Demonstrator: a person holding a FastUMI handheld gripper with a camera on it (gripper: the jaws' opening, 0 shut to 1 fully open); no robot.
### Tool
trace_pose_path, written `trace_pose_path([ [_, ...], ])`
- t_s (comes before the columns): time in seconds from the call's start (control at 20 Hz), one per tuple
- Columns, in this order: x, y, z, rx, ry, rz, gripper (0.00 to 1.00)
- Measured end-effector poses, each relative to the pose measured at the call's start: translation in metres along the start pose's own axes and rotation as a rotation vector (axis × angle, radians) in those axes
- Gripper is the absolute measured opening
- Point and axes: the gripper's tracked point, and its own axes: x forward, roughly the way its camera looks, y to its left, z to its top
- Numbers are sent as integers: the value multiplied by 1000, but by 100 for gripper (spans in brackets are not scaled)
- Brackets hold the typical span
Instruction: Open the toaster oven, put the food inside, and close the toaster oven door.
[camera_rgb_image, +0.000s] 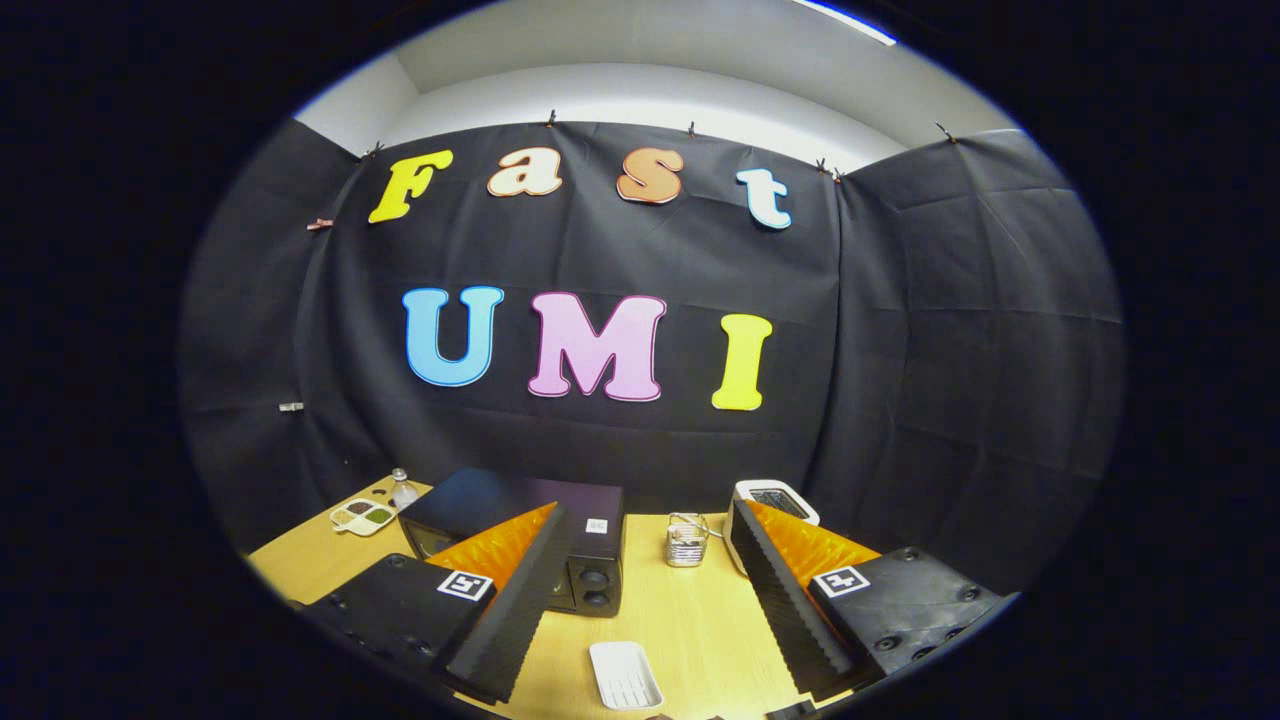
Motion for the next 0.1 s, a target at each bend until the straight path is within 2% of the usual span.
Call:
trace_pose_path([
  [0.1,1,4,-3,1,3,4,100],
])
